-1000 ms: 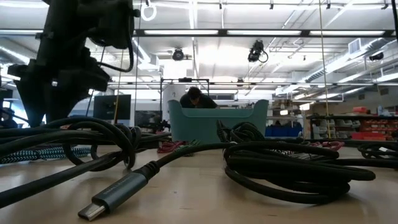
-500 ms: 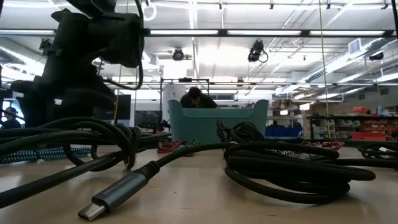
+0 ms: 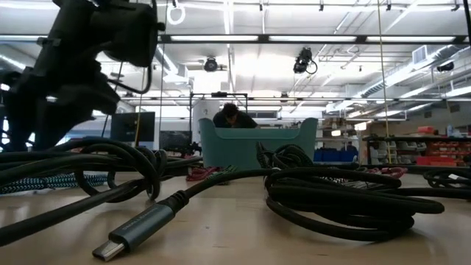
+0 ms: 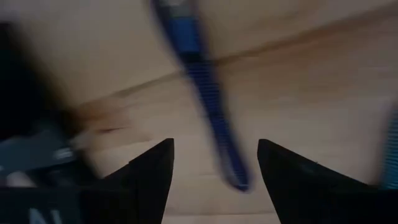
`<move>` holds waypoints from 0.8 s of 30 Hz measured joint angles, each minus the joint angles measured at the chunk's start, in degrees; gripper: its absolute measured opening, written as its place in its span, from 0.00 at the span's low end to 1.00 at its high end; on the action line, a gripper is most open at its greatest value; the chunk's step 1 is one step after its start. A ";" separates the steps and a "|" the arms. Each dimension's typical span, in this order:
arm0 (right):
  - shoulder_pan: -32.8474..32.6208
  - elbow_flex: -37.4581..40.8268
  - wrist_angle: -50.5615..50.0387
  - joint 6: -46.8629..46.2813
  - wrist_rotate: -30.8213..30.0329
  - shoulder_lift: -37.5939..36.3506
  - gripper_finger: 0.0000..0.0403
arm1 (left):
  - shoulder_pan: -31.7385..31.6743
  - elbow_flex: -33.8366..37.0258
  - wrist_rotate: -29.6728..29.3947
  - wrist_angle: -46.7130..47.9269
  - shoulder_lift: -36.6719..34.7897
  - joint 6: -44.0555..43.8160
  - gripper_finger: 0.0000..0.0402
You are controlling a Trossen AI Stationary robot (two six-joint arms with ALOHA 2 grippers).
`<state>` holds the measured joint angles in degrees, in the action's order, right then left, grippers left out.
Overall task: Pick and place USB-C Cables
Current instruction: Put the left purple charger cable into the light blue bin
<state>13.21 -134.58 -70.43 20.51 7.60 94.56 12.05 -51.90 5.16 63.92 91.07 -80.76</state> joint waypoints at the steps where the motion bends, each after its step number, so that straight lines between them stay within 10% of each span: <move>1: 0.00 0.00 -0.02 0.00 0.00 0.00 0.37 | 0.00 0.00 -0.06 1.08 0.00 -0.04 0.59; 24: 0.00 0.00 -0.48 0.00 0.00 0.00 0.37 | 2.32 7.59 2.77 -13.49 0.14 -2.88 0.59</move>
<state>13.21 -134.58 -70.91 20.51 7.60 94.56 14.37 -44.31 7.93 50.43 91.21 -83.64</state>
